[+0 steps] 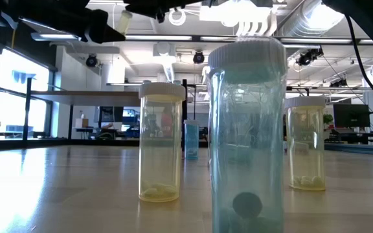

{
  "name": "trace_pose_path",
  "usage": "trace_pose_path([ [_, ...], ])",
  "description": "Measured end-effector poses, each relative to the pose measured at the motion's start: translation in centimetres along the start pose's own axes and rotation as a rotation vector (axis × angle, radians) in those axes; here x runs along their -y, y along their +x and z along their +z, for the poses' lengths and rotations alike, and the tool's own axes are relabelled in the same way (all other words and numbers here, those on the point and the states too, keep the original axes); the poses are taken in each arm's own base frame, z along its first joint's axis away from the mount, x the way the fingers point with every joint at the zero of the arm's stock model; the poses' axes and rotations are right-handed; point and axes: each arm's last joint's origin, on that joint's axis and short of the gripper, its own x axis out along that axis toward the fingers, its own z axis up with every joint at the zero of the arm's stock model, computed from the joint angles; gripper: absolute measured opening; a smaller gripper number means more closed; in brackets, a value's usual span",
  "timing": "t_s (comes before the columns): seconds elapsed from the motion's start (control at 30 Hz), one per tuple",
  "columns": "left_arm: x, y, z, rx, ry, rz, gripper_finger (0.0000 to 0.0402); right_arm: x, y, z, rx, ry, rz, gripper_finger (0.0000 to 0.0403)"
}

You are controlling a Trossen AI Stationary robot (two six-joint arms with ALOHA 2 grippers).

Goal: Pick and place medicine bottles onto shelf by color
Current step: Put the top right yellow pill bottle on the shelf

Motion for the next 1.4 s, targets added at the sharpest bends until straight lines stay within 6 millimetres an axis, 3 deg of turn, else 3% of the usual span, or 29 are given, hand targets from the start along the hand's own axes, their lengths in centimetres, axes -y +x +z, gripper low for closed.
trace_pose_path([
  [0.87, 0.07, -0.03, 0.57, 0.079, -0.056, -0.075, 0.0092, -0.12, 0.08, -0.09, -0.015, 0.009, -0.016, 0.0178],
  [1.2, 0.07, -0.03, 0.57, 0.079, -0.056, -0.075, 0.0092, -0.12, 0.08, -0.09, -0.015, 0.010, -0.016, 0.0123],
  [1.4, 0.05, -0.03, 0.61, 0.083, -0.062, -0.074, 0.0092, -0.14, 0.08, -0.08, -0.014, 0.017, -0.016, 0.0115],
])
